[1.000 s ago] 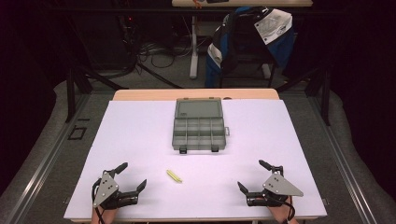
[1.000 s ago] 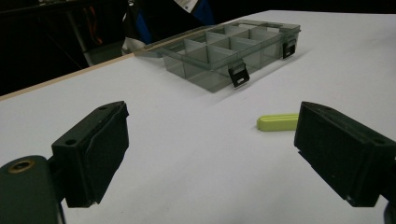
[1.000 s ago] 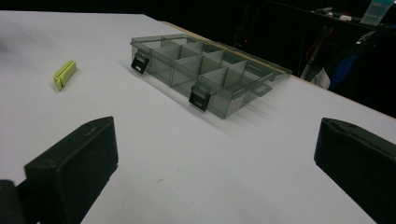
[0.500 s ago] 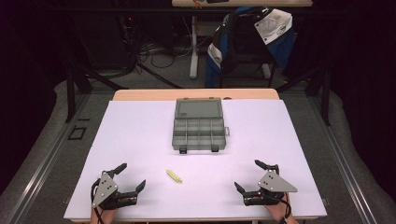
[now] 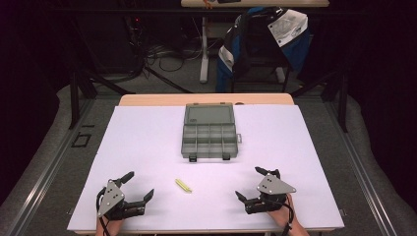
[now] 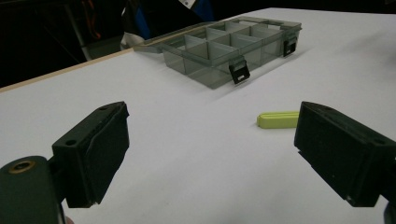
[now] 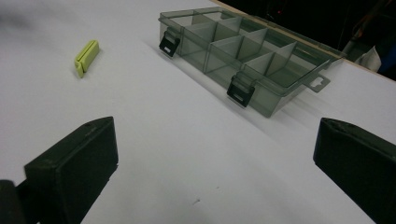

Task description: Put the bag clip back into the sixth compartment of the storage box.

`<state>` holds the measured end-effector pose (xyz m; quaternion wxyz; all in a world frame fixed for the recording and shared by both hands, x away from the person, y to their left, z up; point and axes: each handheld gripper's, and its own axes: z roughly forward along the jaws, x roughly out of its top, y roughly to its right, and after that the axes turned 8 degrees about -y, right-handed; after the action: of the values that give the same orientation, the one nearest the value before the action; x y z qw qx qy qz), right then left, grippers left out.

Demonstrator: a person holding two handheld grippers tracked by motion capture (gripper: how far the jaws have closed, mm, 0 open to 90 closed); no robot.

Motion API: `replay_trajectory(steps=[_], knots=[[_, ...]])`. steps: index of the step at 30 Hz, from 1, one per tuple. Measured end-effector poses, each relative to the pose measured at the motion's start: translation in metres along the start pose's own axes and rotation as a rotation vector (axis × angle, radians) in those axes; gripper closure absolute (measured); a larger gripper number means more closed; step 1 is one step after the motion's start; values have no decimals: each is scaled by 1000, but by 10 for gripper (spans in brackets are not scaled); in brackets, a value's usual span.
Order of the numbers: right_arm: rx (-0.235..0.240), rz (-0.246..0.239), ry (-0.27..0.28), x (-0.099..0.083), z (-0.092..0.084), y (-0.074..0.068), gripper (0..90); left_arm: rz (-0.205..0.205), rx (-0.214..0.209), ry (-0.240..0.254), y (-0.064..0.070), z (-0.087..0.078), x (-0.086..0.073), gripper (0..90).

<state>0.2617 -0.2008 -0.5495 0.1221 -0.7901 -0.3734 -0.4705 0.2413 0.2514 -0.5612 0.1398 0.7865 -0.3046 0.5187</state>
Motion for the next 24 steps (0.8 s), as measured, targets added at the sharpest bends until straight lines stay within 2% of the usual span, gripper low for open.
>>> replay_trajectory(steps=[4, 24], knots=[[20, 5, -28, 3, 5, -2, 0, 0, 3, 3, 0, 0, 0, 103], [121, -8, -84, 30, 35, -17, 0, 5, -11, -4, 0, 5, 2, 103]])
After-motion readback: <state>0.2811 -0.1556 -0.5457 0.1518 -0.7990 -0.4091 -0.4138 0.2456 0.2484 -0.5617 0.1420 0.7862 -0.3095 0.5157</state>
